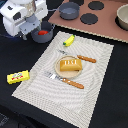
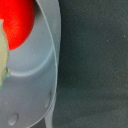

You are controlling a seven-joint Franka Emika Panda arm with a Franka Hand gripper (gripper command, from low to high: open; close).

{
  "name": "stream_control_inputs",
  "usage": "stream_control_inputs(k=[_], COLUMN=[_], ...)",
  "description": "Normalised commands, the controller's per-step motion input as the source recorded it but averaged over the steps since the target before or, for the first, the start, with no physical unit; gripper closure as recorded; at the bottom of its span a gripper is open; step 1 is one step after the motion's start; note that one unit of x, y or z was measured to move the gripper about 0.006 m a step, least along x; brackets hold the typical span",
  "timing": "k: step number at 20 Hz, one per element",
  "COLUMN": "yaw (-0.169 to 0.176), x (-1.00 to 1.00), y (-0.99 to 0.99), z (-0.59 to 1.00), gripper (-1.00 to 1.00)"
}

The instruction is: Interact with the objects in diverse but meaningful ways.

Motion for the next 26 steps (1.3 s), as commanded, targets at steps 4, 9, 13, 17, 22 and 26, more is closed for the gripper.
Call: stream_control_inputs(k=[4, 9, 13, 17, 22, 26], yaw=[0.000, -0.002, -0.014, -0.028, -0.023, -0.016], x=[-0.50, -0.25, -0.03, -0.01, -0.09, -0.07], y=[0.27, 0.12, 0.00, 0.00, 0.00, 0.05], z=[-0.32, -0.29, -0.28, -0.29, -0.34, -0.30], gripper=[-1.00, -1.00, -1.00, -1.00, -1.00, -1.00])
